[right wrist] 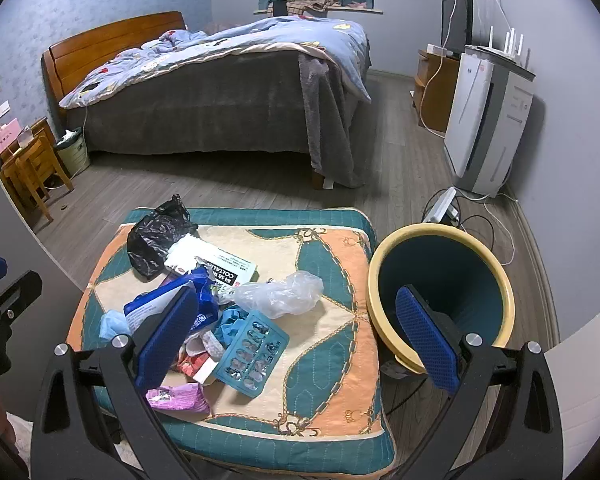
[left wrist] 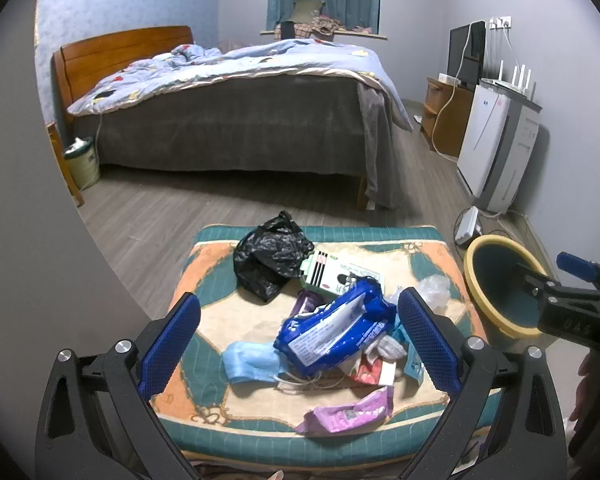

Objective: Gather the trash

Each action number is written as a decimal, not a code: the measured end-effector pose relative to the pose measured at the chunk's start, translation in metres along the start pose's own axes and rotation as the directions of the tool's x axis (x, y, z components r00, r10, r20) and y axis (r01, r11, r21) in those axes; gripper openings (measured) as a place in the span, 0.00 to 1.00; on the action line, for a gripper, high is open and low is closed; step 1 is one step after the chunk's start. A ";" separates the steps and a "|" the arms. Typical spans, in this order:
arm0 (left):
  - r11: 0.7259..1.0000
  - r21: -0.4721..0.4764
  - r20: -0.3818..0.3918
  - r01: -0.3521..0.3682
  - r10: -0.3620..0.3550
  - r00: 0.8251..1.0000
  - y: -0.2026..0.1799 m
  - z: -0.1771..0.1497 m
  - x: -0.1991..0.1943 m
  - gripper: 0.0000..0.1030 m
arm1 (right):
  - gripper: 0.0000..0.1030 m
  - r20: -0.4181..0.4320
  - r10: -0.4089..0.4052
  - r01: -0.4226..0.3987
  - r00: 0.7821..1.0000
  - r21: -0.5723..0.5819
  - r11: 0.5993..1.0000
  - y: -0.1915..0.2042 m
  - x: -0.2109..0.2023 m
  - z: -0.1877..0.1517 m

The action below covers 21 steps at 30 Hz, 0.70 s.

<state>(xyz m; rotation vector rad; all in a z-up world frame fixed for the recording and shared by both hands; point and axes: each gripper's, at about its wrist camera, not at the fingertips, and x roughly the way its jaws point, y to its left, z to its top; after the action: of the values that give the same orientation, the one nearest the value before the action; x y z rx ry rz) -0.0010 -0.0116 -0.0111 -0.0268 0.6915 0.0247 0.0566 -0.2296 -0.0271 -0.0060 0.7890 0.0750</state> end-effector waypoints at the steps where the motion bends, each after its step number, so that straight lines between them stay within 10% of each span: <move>1: 1.000 -0.001 -0.001 0.001 -0.001 1.000 0.000 0.000 0.000 0.95 | 0.95 0.000 -0.002 0.002 1.000 0.001 1.000 0.000 0.000 0.000; 21: 0.999 -0.045 -0.032 -0.014 0.013 0.999 0.013 0.005 0.016 0.95 | 0.95 0.006 0.032 -0.032 0.999 0.024 0.999 -0.003 0.009 0.010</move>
<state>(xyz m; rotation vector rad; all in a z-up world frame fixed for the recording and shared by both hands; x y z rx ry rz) 0.0145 0.0023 -0.0175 -0.0663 0.7230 0.0530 0.0702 -0.2312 -0.0263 0.0296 0.7849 0.0954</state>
